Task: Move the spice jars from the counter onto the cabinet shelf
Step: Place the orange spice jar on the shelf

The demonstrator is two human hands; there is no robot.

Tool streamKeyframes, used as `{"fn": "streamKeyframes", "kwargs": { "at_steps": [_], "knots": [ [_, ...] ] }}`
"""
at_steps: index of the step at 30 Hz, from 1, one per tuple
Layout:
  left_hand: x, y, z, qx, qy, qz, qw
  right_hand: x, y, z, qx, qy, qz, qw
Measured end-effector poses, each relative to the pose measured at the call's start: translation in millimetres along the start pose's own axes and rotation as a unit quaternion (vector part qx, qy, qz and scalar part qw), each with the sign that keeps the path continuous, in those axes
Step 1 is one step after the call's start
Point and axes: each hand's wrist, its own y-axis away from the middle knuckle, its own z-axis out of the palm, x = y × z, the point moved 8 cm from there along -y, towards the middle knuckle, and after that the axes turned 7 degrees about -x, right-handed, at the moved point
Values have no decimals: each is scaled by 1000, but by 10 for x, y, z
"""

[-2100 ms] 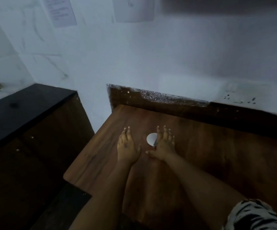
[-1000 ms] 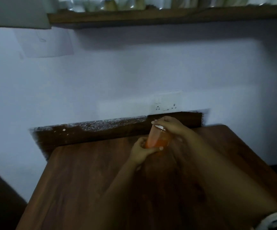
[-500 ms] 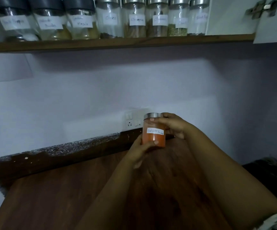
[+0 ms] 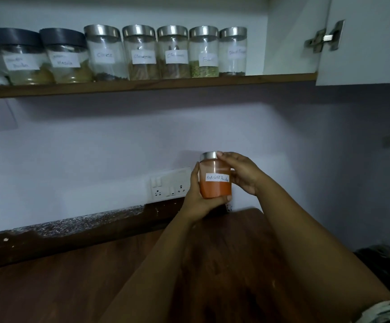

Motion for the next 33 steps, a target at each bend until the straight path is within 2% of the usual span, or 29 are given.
{"fn": "streamKeyframes", "kwargs": {
  "at_steps": [6, 14, 28, 33],
  "knots": [
    [312, -467, 411, 16, -24, 33, 999, -394, 24, -560, 49, 1, -56, 997],
    [678, -863, 823, 34, -53, 77, 995, -786, 32, -1102, 57, 19, -111, 992],
    [1134, -1125, 978, 26, -58, 118, 991, -1272, 58, -1381, 53, -1, -160, 986],
    [1302, -1279, 906, 20, -46, 142, 989, -1507, 7, -1341, 27, -19, -176, 984]
  ]
}}
